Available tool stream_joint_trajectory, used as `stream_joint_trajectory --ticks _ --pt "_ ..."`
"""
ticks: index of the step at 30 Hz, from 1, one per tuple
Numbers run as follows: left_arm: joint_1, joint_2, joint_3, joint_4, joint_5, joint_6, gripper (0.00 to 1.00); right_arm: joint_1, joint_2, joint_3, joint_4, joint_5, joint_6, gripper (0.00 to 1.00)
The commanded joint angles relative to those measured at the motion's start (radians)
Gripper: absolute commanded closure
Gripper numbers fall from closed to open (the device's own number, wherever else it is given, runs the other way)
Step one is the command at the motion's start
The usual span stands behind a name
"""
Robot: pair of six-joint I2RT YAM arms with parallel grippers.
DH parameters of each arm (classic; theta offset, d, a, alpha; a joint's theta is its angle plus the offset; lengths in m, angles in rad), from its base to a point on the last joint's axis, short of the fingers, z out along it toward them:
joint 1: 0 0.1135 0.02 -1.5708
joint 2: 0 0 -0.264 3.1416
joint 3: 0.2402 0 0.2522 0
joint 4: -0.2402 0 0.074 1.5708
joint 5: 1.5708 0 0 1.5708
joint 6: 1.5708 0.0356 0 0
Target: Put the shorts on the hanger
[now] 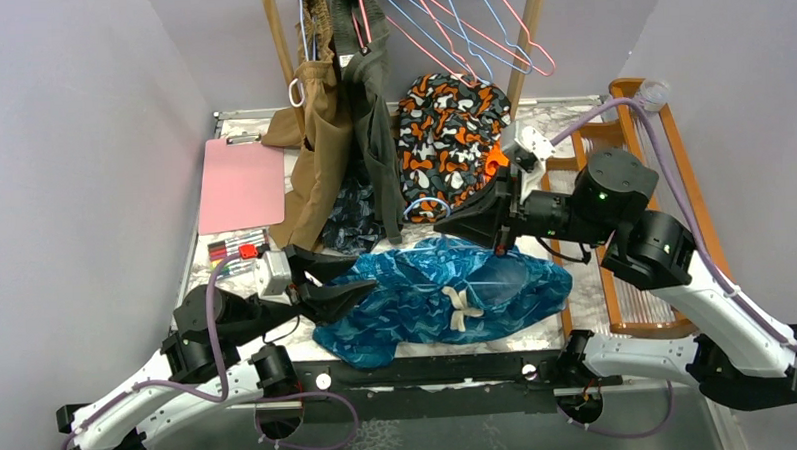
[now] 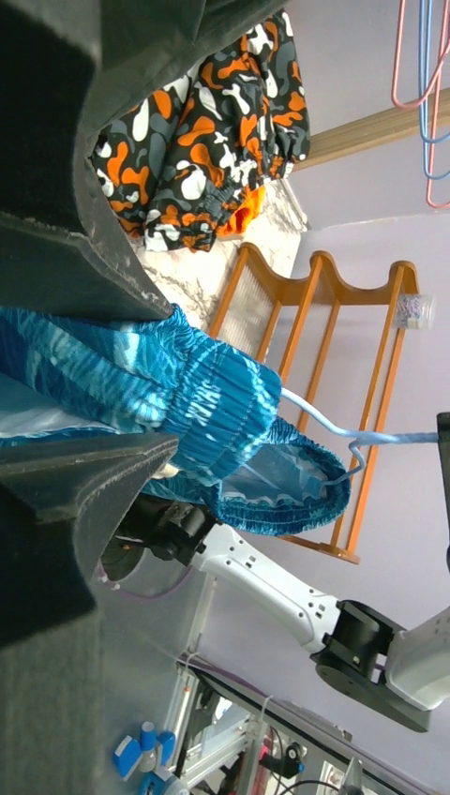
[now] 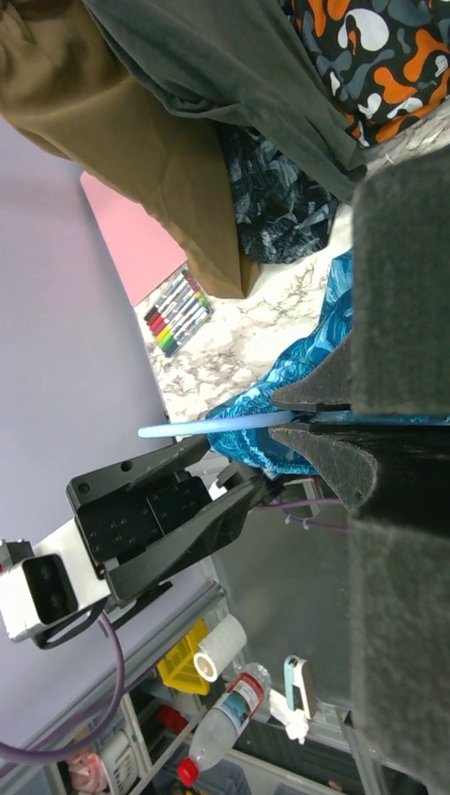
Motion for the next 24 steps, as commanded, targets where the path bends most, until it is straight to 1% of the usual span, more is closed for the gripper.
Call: stream_joint_trajectory --ticks 1,5,9,14,19,24 --pt "0.000 -0.007 0.041 -0.020 -0.032 0.004 0.48 0.003 -0.037 -0.018 0.086 0.045 0.026 0.99" --pt "0.000 -0.021 0.081 -0.053 -0.061 0.018 0.42 0.003 -0.053 -0.020 0.082 0.058 0.029 0.99" --pt "0.000 -0.070 0.098 -0.097 -0.143 0.022 0.41 0.003 -0.072 -0.023 0.077 0.070 0.030 0.99" --pt "0.000 -0.148 0.078 -0.129 -0.236 0.004 0.40 0.003 -0.092 -0.047 0.083 0.079 0.036 0.99" --pt "0.001 -0.161 0.077 -0.168 -0.240 -0.011 0.40 0.002 -0.116 -0.080 0.112 0.086 0.053 0.99" --pt "0.001 -0.099 0.109 -0.189 -0.206 0.015 0.40 0.002 -0.154 -0.121 0.155 0.091 0.064 0.99"
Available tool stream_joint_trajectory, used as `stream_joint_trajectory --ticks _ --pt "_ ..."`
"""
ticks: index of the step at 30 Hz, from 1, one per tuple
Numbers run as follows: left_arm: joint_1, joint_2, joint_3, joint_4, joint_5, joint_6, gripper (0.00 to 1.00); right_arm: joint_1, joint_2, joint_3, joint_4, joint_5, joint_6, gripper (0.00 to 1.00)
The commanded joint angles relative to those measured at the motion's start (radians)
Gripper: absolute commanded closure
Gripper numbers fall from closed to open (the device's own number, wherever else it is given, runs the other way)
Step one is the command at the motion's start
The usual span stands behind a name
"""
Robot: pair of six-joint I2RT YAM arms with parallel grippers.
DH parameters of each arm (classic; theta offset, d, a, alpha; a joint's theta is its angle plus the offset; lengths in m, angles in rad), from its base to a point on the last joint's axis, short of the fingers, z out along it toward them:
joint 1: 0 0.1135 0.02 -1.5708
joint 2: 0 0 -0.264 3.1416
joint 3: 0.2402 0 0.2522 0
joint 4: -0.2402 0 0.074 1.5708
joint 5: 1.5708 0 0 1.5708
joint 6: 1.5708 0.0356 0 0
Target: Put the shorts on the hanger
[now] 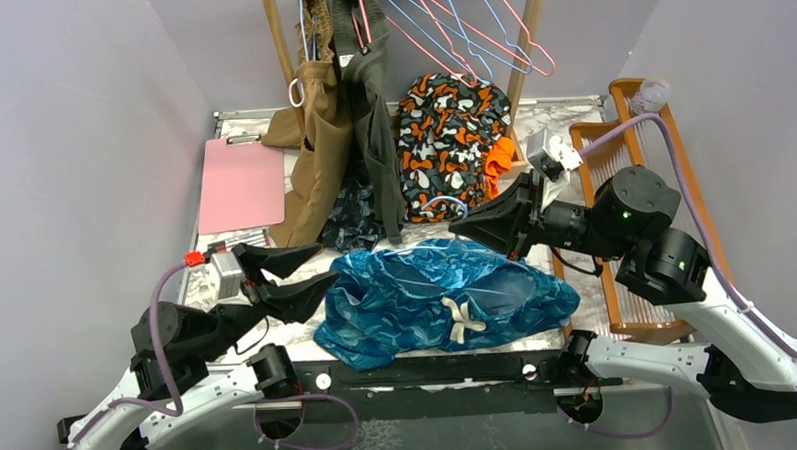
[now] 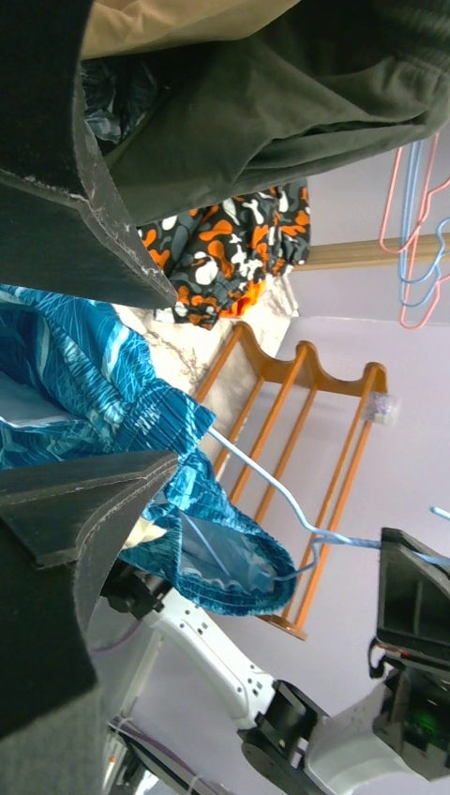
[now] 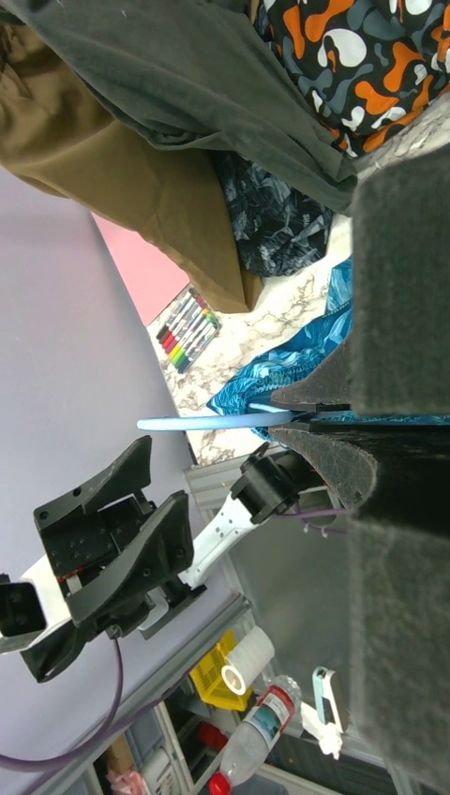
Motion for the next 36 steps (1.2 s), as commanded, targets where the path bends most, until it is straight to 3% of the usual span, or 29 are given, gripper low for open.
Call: stream_joint_trajectory --ticks 1,12,23,36 --pt "0.000 0.073 0.049 -0.037 0.014 0.028 0.40 0.003 -0.046 -0.023 0.108 0.025 0.023 0.99" --pt "0.001 0.363 0.235 -0.042 0.323 0.148 0.40 0.003 -0.105 -0.042 0.139 -0.071 0.008 0.99" --pt "0.000 0.597 0.423 -0.033 0.536 0.197 0.36 0.003 -0.088 -0.023 0.125 -0.138 -0.006 0.99" --pt "0.001 0.765 0.481 -0.080 0.605 0.252 0.35 0.003 -0.045 -0.022 0.124 -0.170 -0.024 0.99"
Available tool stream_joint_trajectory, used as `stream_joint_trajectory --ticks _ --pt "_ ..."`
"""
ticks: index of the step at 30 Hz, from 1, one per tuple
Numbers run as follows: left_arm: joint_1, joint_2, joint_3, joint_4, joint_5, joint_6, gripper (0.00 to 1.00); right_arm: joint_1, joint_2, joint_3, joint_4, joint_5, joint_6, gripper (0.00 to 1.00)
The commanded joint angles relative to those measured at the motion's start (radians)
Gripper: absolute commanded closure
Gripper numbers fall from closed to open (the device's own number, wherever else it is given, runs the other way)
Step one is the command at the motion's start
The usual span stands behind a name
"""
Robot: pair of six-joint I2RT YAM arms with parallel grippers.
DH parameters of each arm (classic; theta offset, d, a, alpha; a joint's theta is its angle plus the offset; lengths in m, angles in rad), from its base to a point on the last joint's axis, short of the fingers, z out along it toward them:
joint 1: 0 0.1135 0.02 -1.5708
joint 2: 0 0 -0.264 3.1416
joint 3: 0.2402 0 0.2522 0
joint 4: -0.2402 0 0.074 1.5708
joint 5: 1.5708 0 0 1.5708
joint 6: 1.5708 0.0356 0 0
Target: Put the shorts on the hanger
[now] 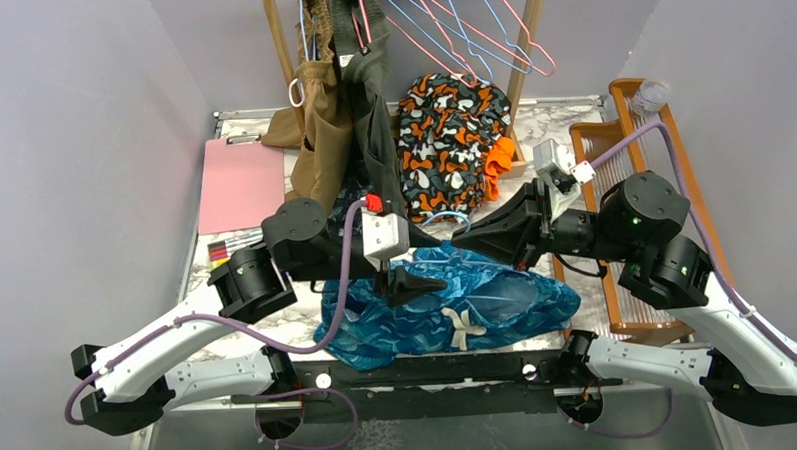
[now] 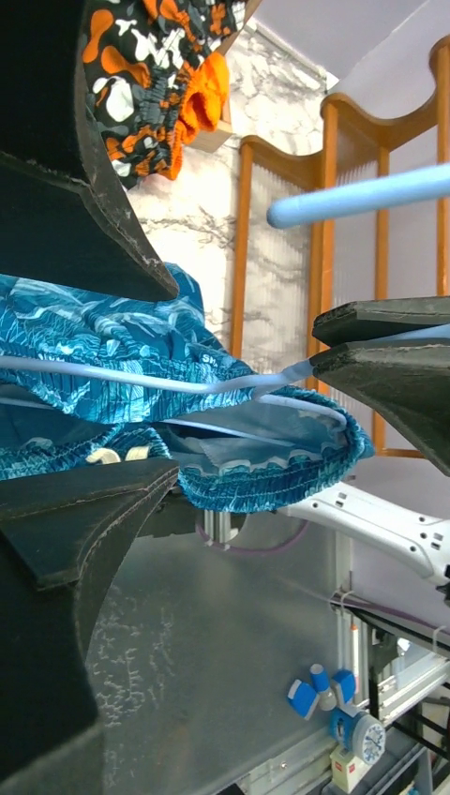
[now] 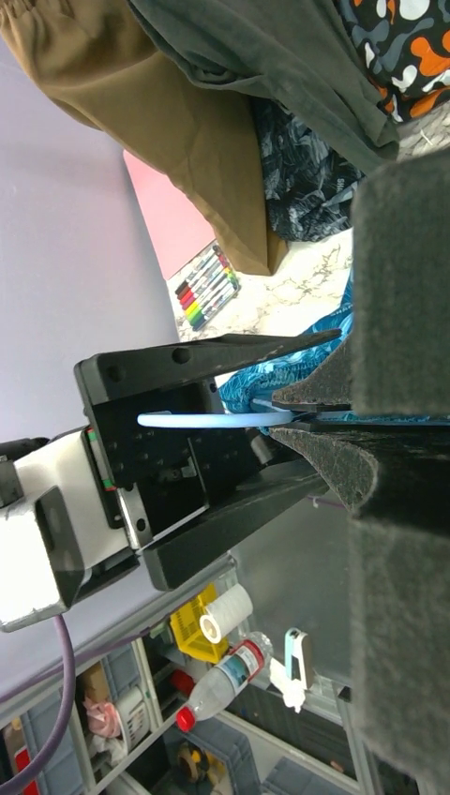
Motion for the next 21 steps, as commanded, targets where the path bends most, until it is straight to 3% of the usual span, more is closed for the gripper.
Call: stream_joint_trajectory --ticks 1,5,8,11,13,14,18,21 --pt "0.001 0.012 0.032 -0.010 0.037 0.037 0.36 0.002 -0.001 0.023 0.054 -0.045 -0.015 0.99" --pt "0.000 0.027 0.037 -0.010 0.030 0.046 0.46 0.003 0.003 0.020 0.056 -0.053 -0.018 0.99" --pt "0.001 0.039 0.044 -0.010 0.019 0.050 0.67 0.003 0.010 0.020 0.057 -0.063 -0.021 0.99" --pt "0.001 0.049 0.053 -0.003 -0.007 0.059 0.98 0.003 0.015 0.028 0.050 -0.067 -0.024 0.99" --pt "0.001 0.044 0.057 0.006 -0.041 0.060 1.00 0.003 0.020 0.042 0.037 -0.064 -0.031 0.99" --pt "0.000 0.037 0.054 0.016 -0.056 0.063 1.00 0.003 0.023 0.051 0.023 -0.060 -0.037 0.96" --pt "0.000 -0.017 0.014 0.081 -0.132 0.064 1.00 0.003 0.015 0.096 -0.046 -0.003 -0.066 0.51" --pt "0.000 -0.067 -0.027 0.112 -0.207 0.064 1.00 0.003 -0.011 0.110 -0.108 0.084 -0.076 0.41"
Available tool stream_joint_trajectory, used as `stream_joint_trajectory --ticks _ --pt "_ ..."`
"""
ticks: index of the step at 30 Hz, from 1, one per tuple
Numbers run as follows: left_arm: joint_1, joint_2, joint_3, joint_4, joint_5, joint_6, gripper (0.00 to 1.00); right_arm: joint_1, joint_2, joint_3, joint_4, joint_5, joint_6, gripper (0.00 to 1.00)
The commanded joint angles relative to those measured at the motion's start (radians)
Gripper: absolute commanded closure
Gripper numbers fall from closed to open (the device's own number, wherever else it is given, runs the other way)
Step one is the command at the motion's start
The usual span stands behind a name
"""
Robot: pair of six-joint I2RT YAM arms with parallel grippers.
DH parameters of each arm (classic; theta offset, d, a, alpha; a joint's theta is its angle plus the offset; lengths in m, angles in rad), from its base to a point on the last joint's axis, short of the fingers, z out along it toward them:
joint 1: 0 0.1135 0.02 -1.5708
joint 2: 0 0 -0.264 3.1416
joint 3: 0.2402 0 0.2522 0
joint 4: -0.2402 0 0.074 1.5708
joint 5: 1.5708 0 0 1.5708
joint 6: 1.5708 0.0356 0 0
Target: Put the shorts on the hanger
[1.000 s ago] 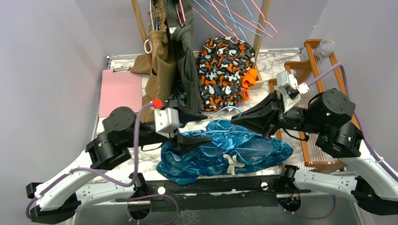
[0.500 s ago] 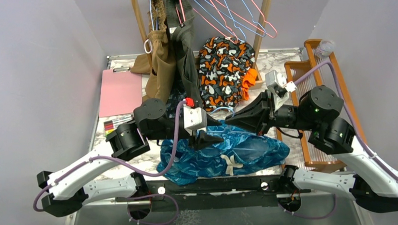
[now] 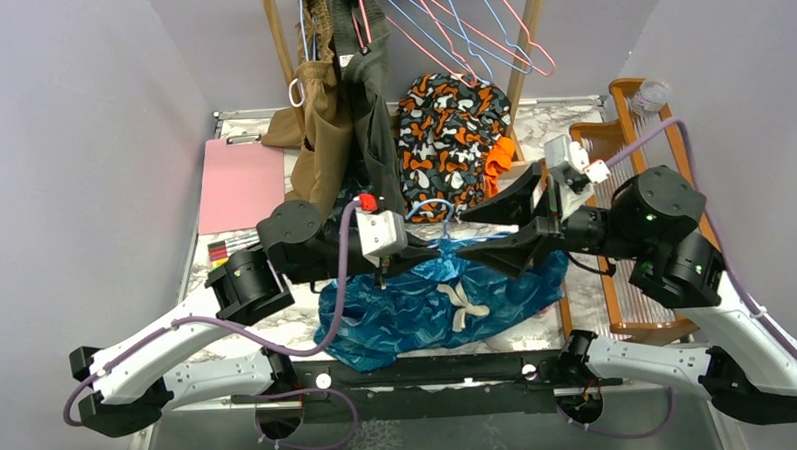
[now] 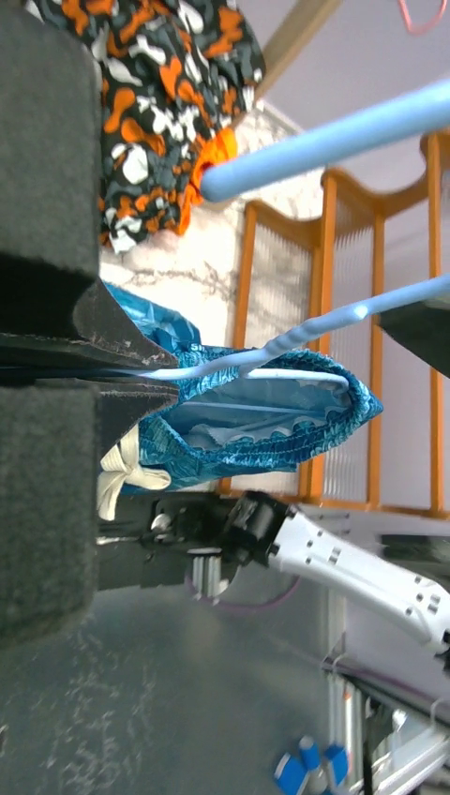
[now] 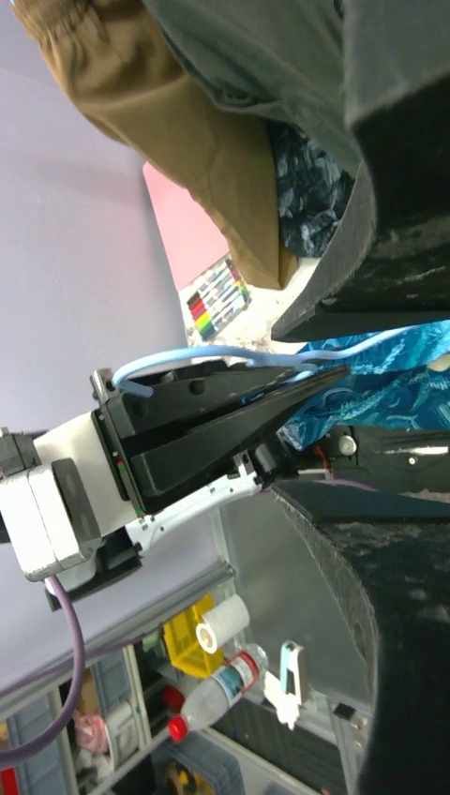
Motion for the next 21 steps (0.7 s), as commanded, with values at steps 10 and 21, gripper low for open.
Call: stream_joint_trajectory --ticks 10,21 --pt "0.001 -0.206 -0.087 0.107 -0.236 0.011 1.00 0.004 -0.150 -0.007 -0.210 0.451 -0.026 0.42" --pt "0.002 -0.234 -0.015 0.015 -0.111 0.008 1.00 0.004 -0.146 0.005 -0.249 0.388 -0.123 0.41"
